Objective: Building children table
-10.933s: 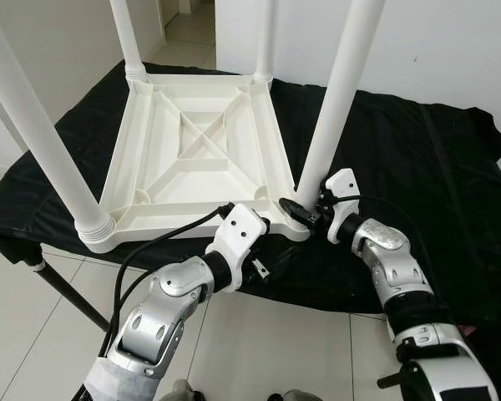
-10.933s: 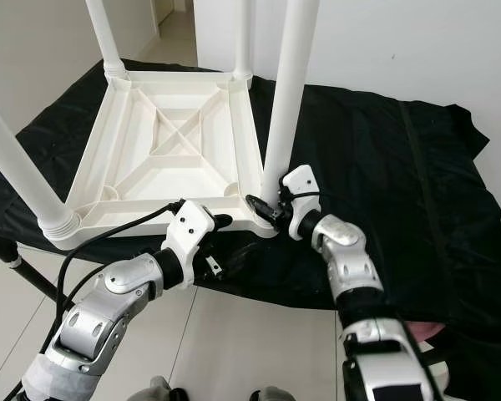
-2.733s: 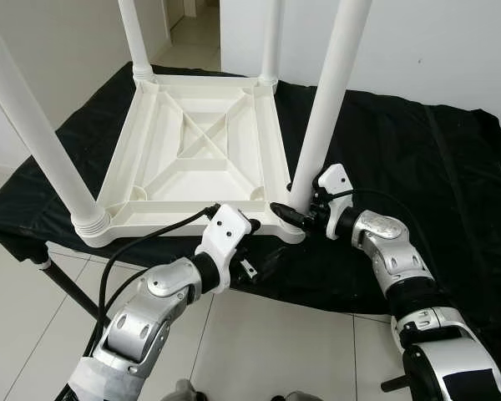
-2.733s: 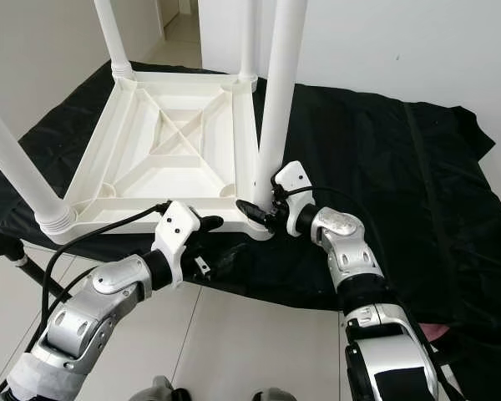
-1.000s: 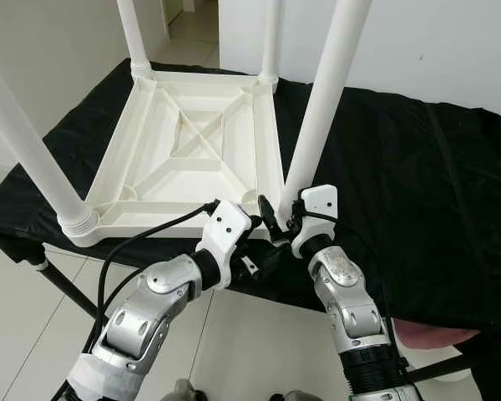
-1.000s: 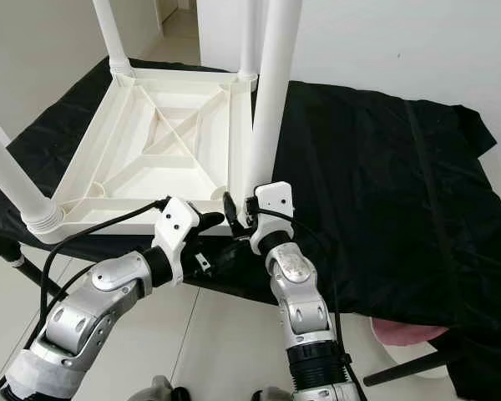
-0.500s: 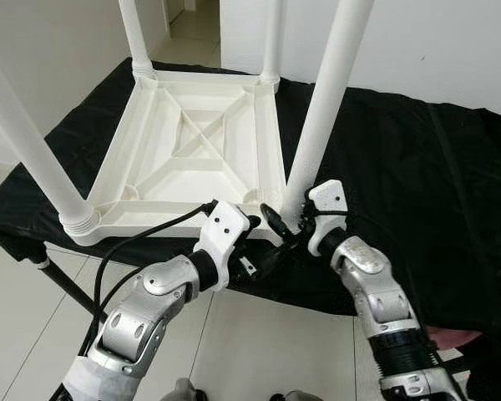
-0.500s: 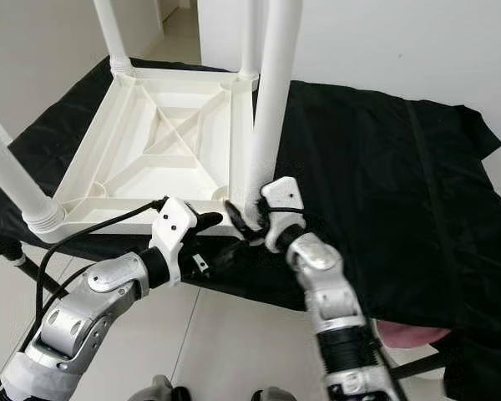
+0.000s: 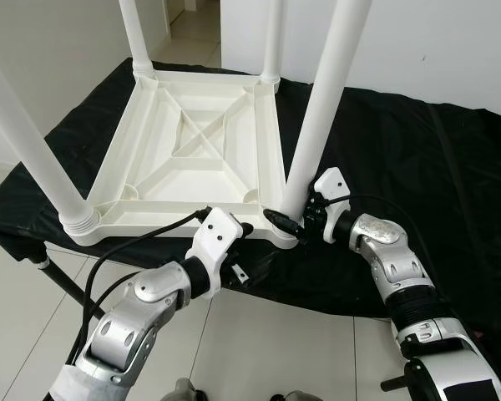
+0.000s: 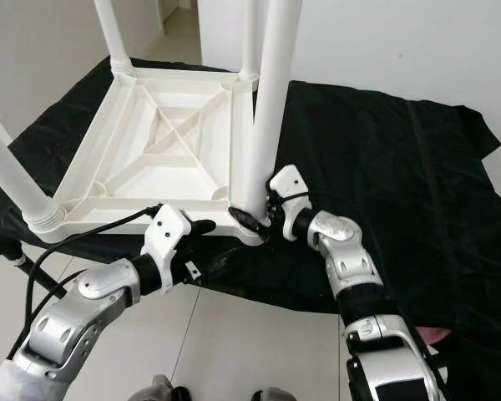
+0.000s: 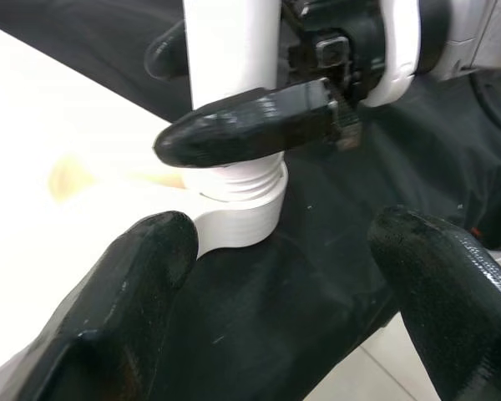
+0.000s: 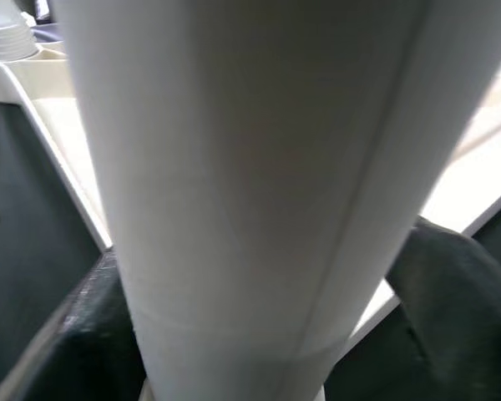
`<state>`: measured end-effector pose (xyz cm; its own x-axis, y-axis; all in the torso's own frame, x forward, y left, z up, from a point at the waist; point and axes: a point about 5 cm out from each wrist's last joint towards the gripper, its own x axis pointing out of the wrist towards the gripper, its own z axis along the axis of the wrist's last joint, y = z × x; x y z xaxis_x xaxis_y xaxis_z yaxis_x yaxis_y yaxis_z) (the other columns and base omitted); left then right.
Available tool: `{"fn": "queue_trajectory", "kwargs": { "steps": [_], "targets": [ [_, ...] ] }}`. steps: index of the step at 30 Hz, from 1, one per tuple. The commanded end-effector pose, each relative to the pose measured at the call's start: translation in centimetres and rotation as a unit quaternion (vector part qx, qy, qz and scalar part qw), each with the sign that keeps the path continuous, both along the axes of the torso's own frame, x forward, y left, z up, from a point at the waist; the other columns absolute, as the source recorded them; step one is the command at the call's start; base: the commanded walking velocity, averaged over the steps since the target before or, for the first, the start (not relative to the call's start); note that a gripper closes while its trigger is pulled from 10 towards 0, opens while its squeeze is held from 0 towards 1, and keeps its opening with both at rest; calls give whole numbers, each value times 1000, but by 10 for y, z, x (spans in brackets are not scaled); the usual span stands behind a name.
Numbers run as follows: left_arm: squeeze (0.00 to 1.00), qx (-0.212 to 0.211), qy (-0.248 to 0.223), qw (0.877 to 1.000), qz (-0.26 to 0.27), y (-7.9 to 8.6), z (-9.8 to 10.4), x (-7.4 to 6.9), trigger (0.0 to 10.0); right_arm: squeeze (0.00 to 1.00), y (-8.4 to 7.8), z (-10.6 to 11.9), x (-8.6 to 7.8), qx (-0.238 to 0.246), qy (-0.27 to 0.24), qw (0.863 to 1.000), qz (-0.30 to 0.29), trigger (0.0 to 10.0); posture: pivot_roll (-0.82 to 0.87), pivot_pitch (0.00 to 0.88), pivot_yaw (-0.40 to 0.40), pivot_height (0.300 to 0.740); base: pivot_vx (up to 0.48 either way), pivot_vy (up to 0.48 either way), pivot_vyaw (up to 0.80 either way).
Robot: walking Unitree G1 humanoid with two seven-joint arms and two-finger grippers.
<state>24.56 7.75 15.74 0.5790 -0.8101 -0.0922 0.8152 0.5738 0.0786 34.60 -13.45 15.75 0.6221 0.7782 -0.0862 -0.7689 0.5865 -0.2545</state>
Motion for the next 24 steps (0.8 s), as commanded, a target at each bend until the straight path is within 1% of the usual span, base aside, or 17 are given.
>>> {"fn": "queue_trajectory", "kwargs": {
  "steps": [1, 2, 9, 14, 15, 16, 17, 21, 23, 24],
  "targets": [
    [0, -3, 4, 1000, -18, -2, 1, -2, 10000, 0, 0, -4, 2, -15, 7, 1000, 10, 2824, -23, 56, 2, 740, 0, 0, 0],
    [0, -4, 3, 1000, -16, -2, 2, -2, 10000, 0, -1, -5, 3, -16, 9, 1000, 13, 0, -23, 56, 2, 740, 0, 0, 0],
    [0, -5, 0, 1000, -12, -1, 3, -1, 10000, 0, -3, -7, 4, -14, 15, 1000, 19, 0, -18, 52, -2, 740, 0, 0, 0],
    [0, -7, 0, 1000, -13, -3, 2, -2, 10000, 0, -9, -11, 2, -7, 23, 999, 21, 0, -28, 47, -3, 740, 0, 0, 0],
    [0, -7, 1, 1000, -15, -3, 2, -2, 10000, 0, -11, -11, 2, -1, 21, 1000, 15, 824, -28, 47, -3, 740, 0, 0, 0],
    [0, -7, 1, 1000, -15, -3, 2, -2, 10000, 0, -11, -11, 2, -1, 21, 1000, 15, 824, -28, 47, -3, 740, 0, 0, 0],
    [0, -8, 1, 1000, -16, -4, 2, -2, 10000, 0, -13, -11, 1, 8, 23, 1000, 8, 10000, -31, 45, -4, 740, 0, 0, 0],
    [0, -9, 1, 1000, -17, -5, 2, -2, 10000, 0, -15, -11, 1, 22, 20, 999, -15, 10000, -39, 42, -3, 740, 0, 0, 0],
    [0, -12, -2, 1000, -17, -6, 3, -1, 10000, 0, -16, -11, 3, 36, 10, 996, -76, 10000, -51, 43, -3, 740, 0, 0, 0],
    [0, -12, -2, 1000, -17, -6, 3, -1, 10000, 0, -16, -11, 3, 36, 10, 996, -76, 10000, -51, 43, -3, 740, 0, 0, 0]
  ]
}}
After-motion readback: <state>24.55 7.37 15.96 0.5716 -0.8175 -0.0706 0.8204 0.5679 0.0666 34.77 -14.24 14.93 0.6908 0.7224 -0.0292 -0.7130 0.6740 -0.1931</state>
